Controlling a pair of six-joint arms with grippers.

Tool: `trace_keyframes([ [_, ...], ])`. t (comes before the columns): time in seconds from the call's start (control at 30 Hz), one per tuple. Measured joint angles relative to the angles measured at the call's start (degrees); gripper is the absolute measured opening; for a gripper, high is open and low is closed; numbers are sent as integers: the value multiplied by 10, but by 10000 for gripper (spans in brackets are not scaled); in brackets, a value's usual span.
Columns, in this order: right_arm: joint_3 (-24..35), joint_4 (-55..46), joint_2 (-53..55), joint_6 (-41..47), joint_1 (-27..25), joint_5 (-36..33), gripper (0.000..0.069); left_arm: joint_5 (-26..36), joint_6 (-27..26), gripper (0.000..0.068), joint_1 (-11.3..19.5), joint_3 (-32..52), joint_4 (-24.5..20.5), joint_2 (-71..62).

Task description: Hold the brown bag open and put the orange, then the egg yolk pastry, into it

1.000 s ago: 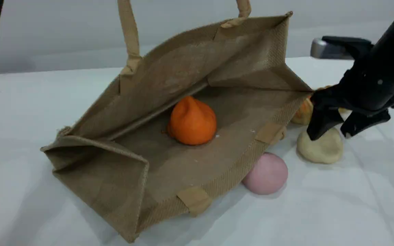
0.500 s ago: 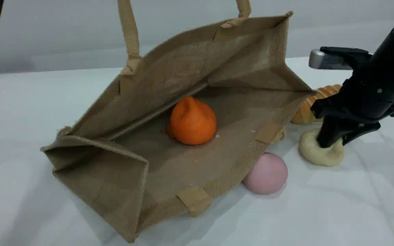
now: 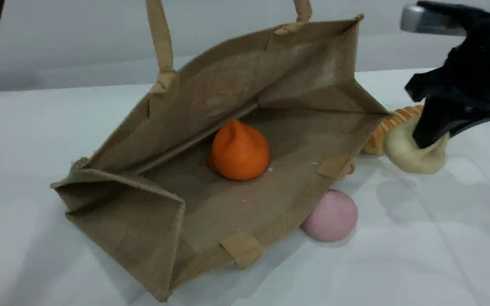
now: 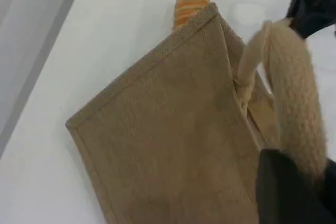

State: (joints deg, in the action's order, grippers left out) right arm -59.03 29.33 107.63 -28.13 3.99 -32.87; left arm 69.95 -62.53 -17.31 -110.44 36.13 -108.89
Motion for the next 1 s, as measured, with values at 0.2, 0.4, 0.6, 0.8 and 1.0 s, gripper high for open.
trace_keyframes([
  [0.2, 82, 38, -88, -5, 26, 47, 37, 0, 0, 91, 0, 0, 0, 0],
  [0.4, 138, 57, -165, -41, 121, 113, 37, 0, 0, 91, 0, 0, 0, 0],
  [0.6, 137, 65, -158, -41, 225, 215, 37, 0, 0, 91, 0, 0, 0, 0],
  [0.8, 134, 82, -113, -38, 282, 337, 37, 0, 0, 91, 0, 0, 0, 0],
  [1.0, 91, 81, -46, -36, 282, 368, 37, 0, 0, 91, 0, 0, 3, 0],
])
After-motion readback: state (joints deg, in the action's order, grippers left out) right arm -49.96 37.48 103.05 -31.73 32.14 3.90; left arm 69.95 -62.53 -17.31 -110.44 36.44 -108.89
